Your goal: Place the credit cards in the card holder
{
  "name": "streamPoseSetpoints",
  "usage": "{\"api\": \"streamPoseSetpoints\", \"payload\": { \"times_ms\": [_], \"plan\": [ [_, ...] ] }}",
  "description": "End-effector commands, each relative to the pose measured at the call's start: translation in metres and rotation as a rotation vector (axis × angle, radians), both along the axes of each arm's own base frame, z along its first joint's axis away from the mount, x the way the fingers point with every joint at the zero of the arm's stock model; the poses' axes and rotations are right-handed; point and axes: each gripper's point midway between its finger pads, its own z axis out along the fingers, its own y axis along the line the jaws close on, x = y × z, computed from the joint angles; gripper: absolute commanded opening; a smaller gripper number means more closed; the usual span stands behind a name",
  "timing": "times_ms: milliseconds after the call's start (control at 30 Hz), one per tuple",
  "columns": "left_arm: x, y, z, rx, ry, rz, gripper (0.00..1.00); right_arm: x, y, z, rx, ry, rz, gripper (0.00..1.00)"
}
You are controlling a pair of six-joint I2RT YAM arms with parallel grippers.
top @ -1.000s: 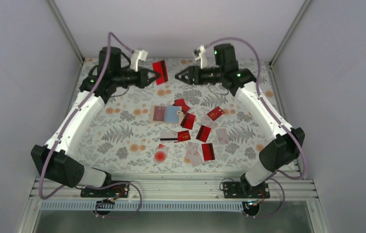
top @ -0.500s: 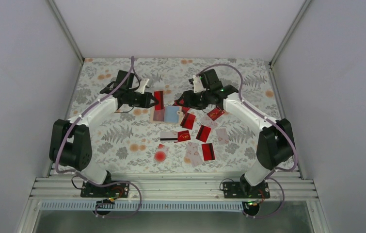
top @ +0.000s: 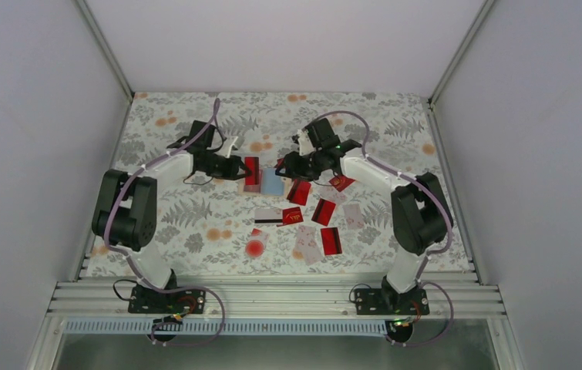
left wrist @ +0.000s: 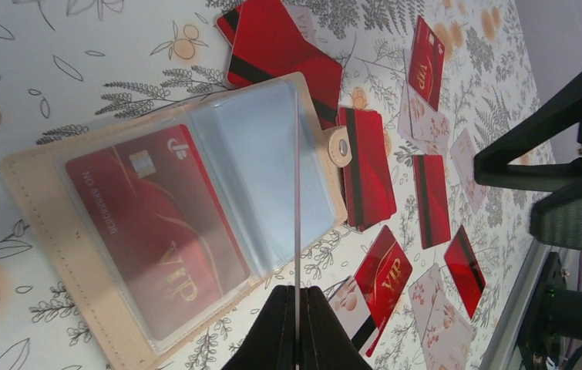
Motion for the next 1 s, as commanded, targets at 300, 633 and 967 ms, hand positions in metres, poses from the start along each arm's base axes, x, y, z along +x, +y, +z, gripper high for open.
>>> {"api": "streamPoseSetpoints", "payload": {
  "times_ms": [300,633,967],
  "plan": [
    [0.026,-0.016,-0.016,-0.058,-0.006,-0.064,0.02,0.008,0.016,-0.041,-0.006,0.019,0.067,0.35],
    [0.039,-0.022,-0.03,-0.051,0.025,-0.076,0.02,0.015,0.02,-0.062,-0.013,0.037,0.098,0.29],
    [0.042,-0.021,-0.04,-0.034,0.049,-0.069,0.02,0.02,0.004,-0.084,-0.052,0.061,0.081,0.27]
  ]
}}
